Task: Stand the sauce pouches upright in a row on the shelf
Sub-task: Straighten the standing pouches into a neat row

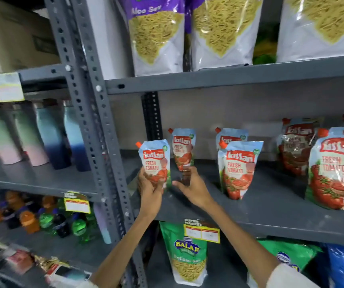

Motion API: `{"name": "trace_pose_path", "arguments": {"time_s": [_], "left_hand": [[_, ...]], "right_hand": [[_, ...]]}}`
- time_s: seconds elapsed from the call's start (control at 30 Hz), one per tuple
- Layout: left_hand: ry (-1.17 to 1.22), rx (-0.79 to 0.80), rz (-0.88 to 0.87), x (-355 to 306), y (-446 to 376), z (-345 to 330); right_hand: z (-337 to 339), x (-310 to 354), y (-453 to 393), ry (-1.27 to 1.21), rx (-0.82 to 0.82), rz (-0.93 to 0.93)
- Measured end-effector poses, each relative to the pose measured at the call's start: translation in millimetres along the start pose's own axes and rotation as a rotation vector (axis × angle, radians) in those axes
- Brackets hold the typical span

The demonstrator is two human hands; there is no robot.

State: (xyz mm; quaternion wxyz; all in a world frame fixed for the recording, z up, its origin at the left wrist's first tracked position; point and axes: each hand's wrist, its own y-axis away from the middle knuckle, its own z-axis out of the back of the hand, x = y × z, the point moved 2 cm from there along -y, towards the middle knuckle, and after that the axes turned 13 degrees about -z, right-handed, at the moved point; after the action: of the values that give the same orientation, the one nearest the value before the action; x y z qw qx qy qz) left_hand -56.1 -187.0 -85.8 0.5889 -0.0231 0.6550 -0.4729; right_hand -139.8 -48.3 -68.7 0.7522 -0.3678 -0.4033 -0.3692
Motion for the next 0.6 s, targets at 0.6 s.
{"name": "trace_pose_path", "arguments": {"time_s": [0.6], "left_hand": [[0.1,0.251,0.146,16.4,-20.7,-19.7]], "right_hand": [[-16.4,-12.7,-21.2,-0.015,0.01,-0.134]]}}
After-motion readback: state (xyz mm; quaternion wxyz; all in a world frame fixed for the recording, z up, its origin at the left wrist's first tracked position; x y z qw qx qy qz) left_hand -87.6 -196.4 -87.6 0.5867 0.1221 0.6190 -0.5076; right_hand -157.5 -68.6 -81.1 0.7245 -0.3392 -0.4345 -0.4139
